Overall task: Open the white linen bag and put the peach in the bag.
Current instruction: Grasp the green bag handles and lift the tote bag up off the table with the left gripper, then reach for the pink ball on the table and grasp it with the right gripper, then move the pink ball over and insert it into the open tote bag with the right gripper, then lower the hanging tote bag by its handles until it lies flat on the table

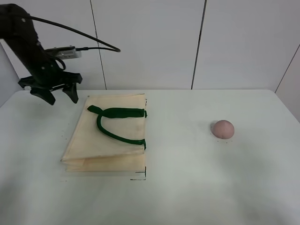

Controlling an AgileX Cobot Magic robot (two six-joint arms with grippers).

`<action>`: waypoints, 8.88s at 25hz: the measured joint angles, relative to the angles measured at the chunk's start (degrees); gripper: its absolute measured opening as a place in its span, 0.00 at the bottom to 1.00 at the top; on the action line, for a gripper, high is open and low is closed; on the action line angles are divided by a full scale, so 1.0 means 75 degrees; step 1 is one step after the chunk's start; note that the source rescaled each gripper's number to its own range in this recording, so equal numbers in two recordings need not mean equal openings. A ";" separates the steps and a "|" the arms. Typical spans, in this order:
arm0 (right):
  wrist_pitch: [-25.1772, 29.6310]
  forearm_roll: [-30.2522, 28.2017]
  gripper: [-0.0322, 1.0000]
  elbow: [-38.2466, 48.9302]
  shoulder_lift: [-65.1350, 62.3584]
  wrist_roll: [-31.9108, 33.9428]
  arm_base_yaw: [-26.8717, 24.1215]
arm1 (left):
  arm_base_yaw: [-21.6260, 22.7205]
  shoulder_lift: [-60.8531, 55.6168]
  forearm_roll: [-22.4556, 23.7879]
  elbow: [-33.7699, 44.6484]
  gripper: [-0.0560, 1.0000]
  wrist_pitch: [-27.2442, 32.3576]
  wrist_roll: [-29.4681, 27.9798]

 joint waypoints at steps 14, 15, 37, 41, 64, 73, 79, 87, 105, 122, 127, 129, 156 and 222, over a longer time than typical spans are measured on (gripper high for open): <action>-0.0003 0.0000 1.00 0.0000 0.0000 0.0000 0.0000 | -0.1462 0.1635 0.0214 -0.0304 1.00 -0.1226 -0.0883; -0.0003 0.0000 1.00 0.0000 0.0000 0.0000 0.0000 | -0.1454 0.1695 0.0375 -0.0304 1.00 -0.1250 -0.0954; -0.0003 0.0000 1.00 0.0000 0.0000 0.0000 0.0000 | -0.1240 0.2611 0.0977 -0.0304 1.00 -0.2024 -0.1227; -0.0003 0.0000 1.00 0.0000 0.0000 0.0000 0.0000 | -0.1240 0.2681 0.0969 -0.0304 0.97 -0.2074 -0.1250; -0.0003 0.0000 1.00 0.0000 0.0000 -0.0007 0.0000 | -0.1273 0.2233 0.0917 -0.0485 0.06 -0.1331 -0.1544; -0.0003 0.0000 1.00 0.0000 0.0000 -0.0007 0.0000 | -0.1273 0.1300 0.0916 -0.2832 0.06 0.0858 -0.1136; -0.0003 0.0000 1.00 0.0000 0.0000 -0.0007 0.0000 | -0.1273 0.0932 0.0761 -0.4033 0.06 0.1169 -0.0862; -0.0003 0.0000 1.00 0.0000 0.0000 -0.0007 0.0000 | -0.1281 0.0152 0.0372 -0.4033 0.05 0.1176 -0.0796; -0.1405 0.0053 1.00 -0.1091 0.6031 -0.0123 0.0000 | -0.1281 -0.0207 0.0222 -0.4033 0.05 0.1183 -0.0779; -0.1582 0.0152 1.00 -0.6280 1.4679 -0.0455 0.0485 | -0.1281 -0.0207 0.0027 -0.4033 0.05 0.1183 -0.0779; -0.1870 0.0138 1.00 -0.6585 1.5516 -0.0455 0.0485 | -0.1281 -0.0207 0.0027 -0.4033 0.05 0.1183 -0.0779; -0.2095 0.0192 1.00 -0.6592 1.5742 -0.0549 0.0485 | -0.1281 -0.0207 0.0027 -0.4033 0.05 0.1183 -0.0779; -0.0698 0.4142 0.03 -0.8867 1.5187 -0.3028 0.1000 | -0.1281 -0.0207 0.0027 -0.4033 0.05 0.1183 -0.0756; -0.3176 0.4759 1.00 -0.9251 1.7012 -0.5310 0.4812 | -0.1281 -0.0259 0.0027 -0.4033 0.05 0.1190 -0.0660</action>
